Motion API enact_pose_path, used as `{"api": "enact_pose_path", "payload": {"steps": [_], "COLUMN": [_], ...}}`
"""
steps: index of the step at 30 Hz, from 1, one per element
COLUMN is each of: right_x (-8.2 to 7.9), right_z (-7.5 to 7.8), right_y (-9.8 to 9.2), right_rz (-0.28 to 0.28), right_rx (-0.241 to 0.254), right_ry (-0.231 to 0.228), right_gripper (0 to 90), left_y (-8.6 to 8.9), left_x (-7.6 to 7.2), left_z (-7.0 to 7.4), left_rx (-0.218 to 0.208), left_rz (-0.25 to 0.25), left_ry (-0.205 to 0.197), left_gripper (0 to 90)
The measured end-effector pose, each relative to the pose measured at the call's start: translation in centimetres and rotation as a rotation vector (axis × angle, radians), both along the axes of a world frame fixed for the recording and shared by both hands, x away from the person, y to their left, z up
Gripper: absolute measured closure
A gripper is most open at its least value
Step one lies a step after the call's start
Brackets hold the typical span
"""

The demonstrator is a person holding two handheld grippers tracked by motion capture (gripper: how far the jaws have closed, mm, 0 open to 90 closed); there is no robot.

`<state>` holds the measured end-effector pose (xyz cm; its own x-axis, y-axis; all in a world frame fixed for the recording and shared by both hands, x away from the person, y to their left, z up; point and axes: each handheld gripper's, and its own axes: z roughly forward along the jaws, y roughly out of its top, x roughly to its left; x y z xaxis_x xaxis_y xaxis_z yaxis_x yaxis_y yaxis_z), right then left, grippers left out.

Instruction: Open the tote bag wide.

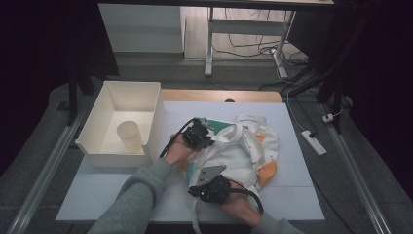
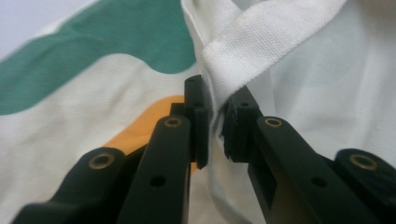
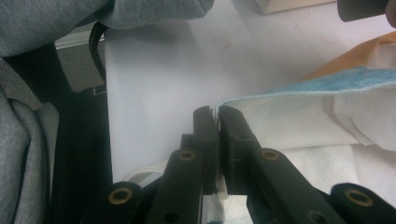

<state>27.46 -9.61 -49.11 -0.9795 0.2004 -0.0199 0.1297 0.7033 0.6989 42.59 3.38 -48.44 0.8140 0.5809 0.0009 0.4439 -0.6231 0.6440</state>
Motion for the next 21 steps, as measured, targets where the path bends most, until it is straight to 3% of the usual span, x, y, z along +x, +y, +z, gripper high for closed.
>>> {"api": "enact_pose_path", "payload": {"steps": [3, 6, 12, 16, 21], "right_x": [-0.1, 0.0, 0.9, 0.9, 1.1], "right_z": [0.2, 0.4, -0.5, -0.5, -0.8], "right_y": [0.0, 0.2, 0.4, 0.3, 0.2], "right_rz": [-0.005, -0.006, 0.008, 0.007, 0.011], "right_rx": [0.016, 0.026, 0.008, 0.009, 0.009], "right_ry": [-0.007, -0.013, 0.053, 0.059, 0.079], "right_gripper": [85.5, 85.4, 85.3, 85.4, 85.2], "left_y": [1.0, 1.8, 1.5, 1.8, 1.4], "left_x": [0.2, 0.5, 0.5, 0.7, 0.4], "left_z": [0.6, 0.6, 0.0, -0.3, -0.2], "left_rx": [-0.042, -0.073, -0.053, -0.075, -0.063], "left_rz": [0.048, 0.072, 0.074, 0.072, 0.072], "left_ry": [-0.017, 0.011, 0.01, 0.036, 0.019], "left_gripper": [81.6, 81.6, 81.6, 81.5, 80.5]}}
